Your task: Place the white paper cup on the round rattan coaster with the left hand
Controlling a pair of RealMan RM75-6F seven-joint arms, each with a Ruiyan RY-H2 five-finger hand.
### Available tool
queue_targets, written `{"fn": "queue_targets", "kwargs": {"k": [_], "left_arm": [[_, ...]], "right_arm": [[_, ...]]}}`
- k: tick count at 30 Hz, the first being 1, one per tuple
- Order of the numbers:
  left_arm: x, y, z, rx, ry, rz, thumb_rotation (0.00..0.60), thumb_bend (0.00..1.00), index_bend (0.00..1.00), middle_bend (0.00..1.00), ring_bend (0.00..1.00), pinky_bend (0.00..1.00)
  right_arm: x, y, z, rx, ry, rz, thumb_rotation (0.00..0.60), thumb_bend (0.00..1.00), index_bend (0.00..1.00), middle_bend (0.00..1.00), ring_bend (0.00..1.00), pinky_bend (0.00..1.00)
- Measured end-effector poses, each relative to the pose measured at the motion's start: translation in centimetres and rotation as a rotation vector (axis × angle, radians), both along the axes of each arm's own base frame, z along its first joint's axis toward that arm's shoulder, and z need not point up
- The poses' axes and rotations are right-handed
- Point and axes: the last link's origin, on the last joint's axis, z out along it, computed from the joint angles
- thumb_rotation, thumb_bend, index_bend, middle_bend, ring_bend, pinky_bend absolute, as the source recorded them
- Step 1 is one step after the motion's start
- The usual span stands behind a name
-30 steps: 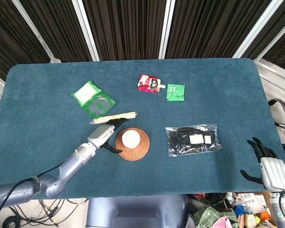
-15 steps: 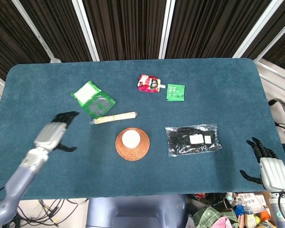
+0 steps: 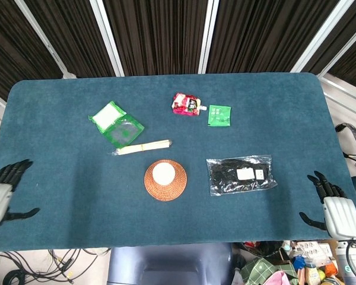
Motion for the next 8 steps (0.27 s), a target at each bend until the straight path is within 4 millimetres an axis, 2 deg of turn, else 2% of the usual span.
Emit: {"fn": "queue_targets", "kwargs": {"k": [4, 8], "left_arm": [[-2.2, -1.6, 1.5, 0.021, -0.034, -0.013, 0.6, 0.09, 0.0, 0.02, 0.0, 0.0], [-2.9, -2.7, 2.0, 0.021, -0.073, -0.039, 0.6, 0.1, 0.0, 0.02, 0.0, 0.0]], "right_arm": [[0.1, 0.0, -0.1, 0.0, -0.005, -0.001, 0.6, 0.11, 0.13, 0.04, 0.18, 0.19], [0.2, 0.0, -0.2, -0.001, -0.005, -0.001, 0.6, 0.1, 0.13, 0.04, 0.18, 0.19]]}}
